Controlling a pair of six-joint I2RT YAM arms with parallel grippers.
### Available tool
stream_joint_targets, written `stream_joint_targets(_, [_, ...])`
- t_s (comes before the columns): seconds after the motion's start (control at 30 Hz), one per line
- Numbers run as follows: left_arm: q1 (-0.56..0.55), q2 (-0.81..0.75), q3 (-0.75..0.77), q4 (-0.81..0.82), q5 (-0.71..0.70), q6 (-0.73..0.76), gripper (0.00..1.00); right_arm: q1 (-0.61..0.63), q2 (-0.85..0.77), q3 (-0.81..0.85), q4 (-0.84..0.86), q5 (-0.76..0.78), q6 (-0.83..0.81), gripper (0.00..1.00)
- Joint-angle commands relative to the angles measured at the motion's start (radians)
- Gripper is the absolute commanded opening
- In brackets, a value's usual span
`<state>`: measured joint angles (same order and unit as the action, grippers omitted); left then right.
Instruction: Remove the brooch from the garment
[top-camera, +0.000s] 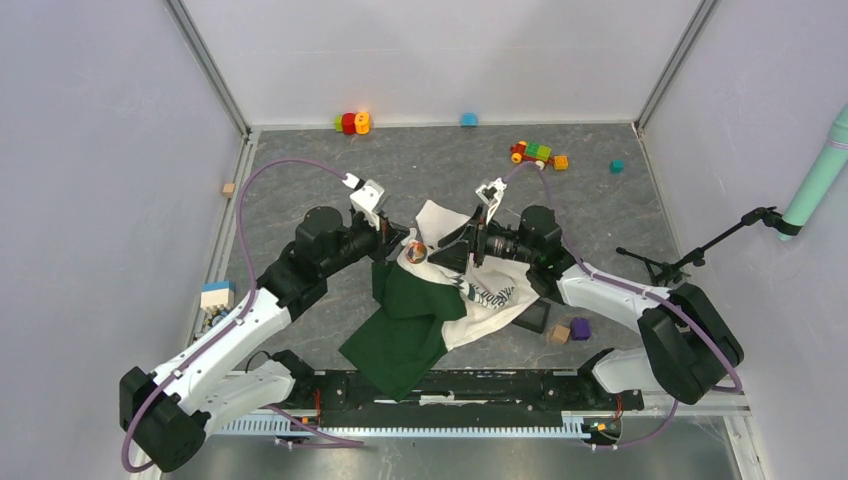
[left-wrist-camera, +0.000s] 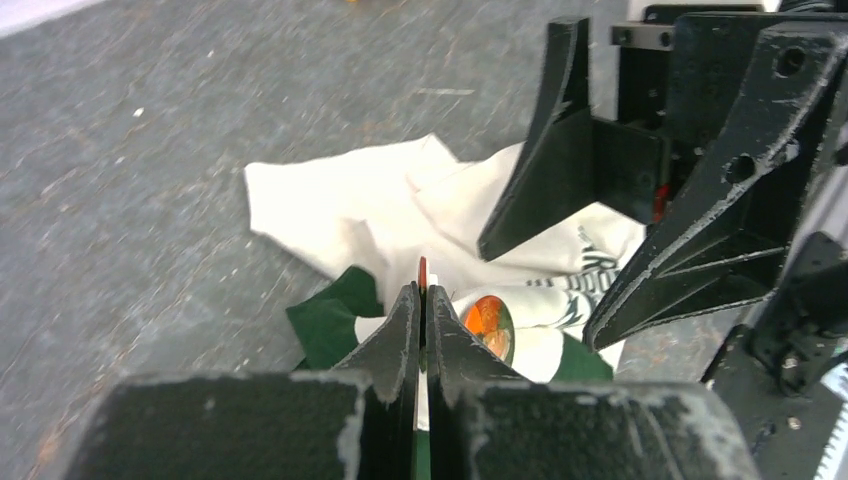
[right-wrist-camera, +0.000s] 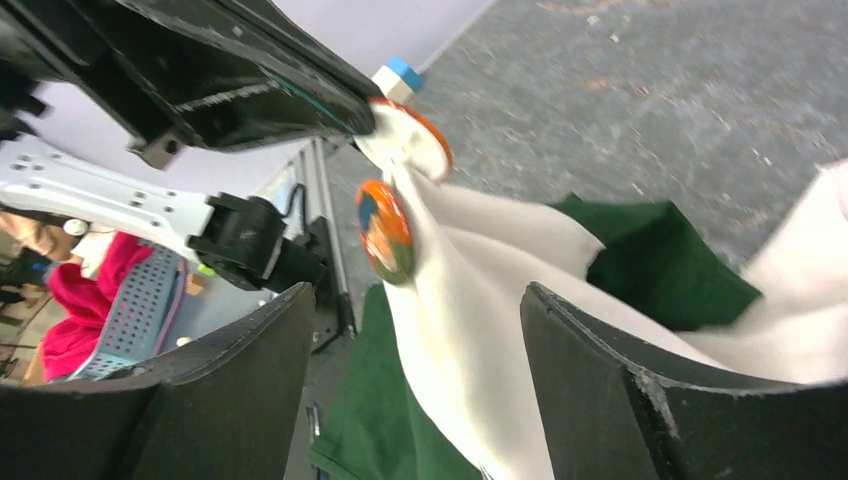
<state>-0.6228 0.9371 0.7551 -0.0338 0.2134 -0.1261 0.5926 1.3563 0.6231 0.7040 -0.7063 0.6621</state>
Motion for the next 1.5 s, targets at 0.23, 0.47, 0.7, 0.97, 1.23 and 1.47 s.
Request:
stream_joint_targets(0.23, [-0.003, 0.037, 0.069, -0.136, -0.087, 0.089, 0.02, 0.035, 0.086, 0.019, -0.142, 0.114, -0.178, 0.47])
stream_joint_targets(0.47, [-0.004, 0.044, 0.069, -0.157, -0.104, 0.094, 0.02, 0.039, 0.130, 0.106, -0.198, 0.118, -0.203, 0.08])
stream_joint_targets(0.7, [-0.002, 0.076, 0.040, -0.201, -0.198, 0.029, 0.02, -0.029, 0.197, 0.367, -0.374, 0.190, -0.217, 0.00])
stream_joint_targets(0.97, [0.144, 0.054, 0.061, -0.283, -0.229, -0.178, 0.02, -0.085, 0.416, 0.862, -0.637, 0.245, -0.264, 0.00])
stream_joint_targets(1.23, [0.258, -0.069, 0.074, -0.296, -0.047, -0.247, 0.02, -0.086, 0.655, 1.499, -0.837, 0.229, -0.256, 0.00])
stream_joint_targets(1.47, [0.259, -0.132, 0.015, -0.177, 0.122, -0.277, 0.02, -0.086, 0.530, 1.277, -0.831, 0.251, -0.317, 0.68])
